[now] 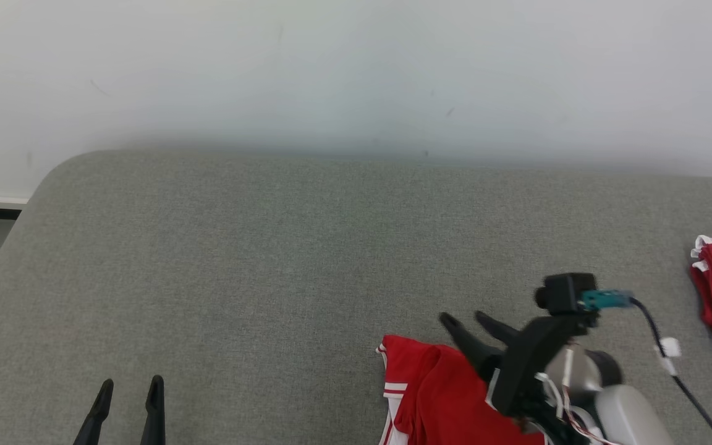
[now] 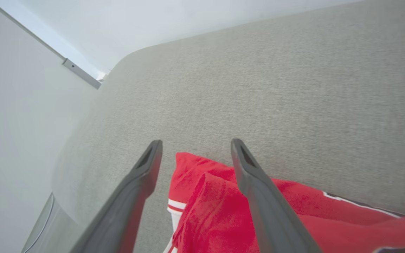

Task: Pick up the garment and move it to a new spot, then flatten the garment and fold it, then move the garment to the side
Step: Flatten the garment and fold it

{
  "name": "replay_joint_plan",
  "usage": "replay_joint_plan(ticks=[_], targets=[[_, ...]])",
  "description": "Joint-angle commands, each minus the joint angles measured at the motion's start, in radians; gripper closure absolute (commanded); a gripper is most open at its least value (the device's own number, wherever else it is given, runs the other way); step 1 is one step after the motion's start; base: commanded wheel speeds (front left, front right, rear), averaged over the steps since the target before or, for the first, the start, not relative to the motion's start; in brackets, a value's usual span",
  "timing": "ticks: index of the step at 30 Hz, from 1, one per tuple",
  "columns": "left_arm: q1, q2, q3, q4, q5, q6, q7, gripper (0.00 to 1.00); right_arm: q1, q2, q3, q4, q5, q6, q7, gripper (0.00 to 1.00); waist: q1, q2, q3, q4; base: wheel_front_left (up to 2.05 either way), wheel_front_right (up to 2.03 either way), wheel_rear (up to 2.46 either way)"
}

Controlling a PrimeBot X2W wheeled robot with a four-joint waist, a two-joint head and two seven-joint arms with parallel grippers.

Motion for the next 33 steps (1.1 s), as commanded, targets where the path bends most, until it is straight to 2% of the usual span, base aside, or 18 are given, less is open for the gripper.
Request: replay_joint_plan(ticks=[1,6,12,18,29,30,31,32,33], targets=[[0.005,-0.005,0.001,-0.002,0.003,0.005,-0.005,0.00,0.037,-0.001,-0.025,-0.024,-0.039,0.001,0.016,0.00,0.0000,-0.0001,0.001,0.002,0.00,0.00,0.00],[0.004,-0.016,0.002,0.004,0.004,0.002,-0.012,0.00,0.138,-0.001,-0.117,-0.145,-0.144,0.001,0.102,0.00,0.0000,-0.0001,0.009,0.008,0.00,0.00,0.00],[-0.011,-0.019,0.008,0.010,0.006,-0.008,-0.016,0.00,0.177,-0.001,-0.086,-0.201,-0.221,0.001,0.123,0.00,0.0000,-0.0001,0.028,0.011,0.00,0.00,0.00],[-0.029,-0.018,0.010,0.017,0.005,-0.016,-0.017,0.00,0.127,-0.001,0.006,-0.140,-0.249,0.001,0.108,0.00,0.0000,-0.0001,0.043,0.015,0.00,0.00,0.00],[-0.044,-0.017,0.003,0.028,0.001,-0.023,-0.019,0.00,0.016,-0.002,0.070,0.038,-0.263,0.001,0.074,0.00,0.0000,-0.0001,0.054,0.035,0.00,0.00,0.00],[-0.045,-0.017,0.002,0.028,0.000,-0.024,-0.018,0.00,0.008,-0.002,0.075,0.051,-0.271,0.001,0.072,0.33,0.0000,-0.0001,0.055,0.038,0.00,0.00,0.00],[-0.045,-0.018,0.001,0.028,-0.001,-0.025,-0.018,0.00,0.001,-0.001,0.077,0.061,-0.274,0.001,0.067,0.72,0.0000,-0.0001,0.055,0.040,0.00,0.00,0.00],[-0.045,-0.018,0.000,0.028,-0.002,-0.024,-0.018,0.00,-0.004,-0.001,0.081,0.071,-0.276,0.001,0.065,0.90,0.0000,-0.0001,0.055,0.042,0.00,0.00,0.00],[-0.044,-0.018,0.000,0.028,-0.002,-0.023,-0.018,0.00,-0.009,-0.001,0.085,0.079,-0.275,0.001,0.062,1.00,0.0000,-0.0001,0.055,0.043,0.00,0.00,0.00]])
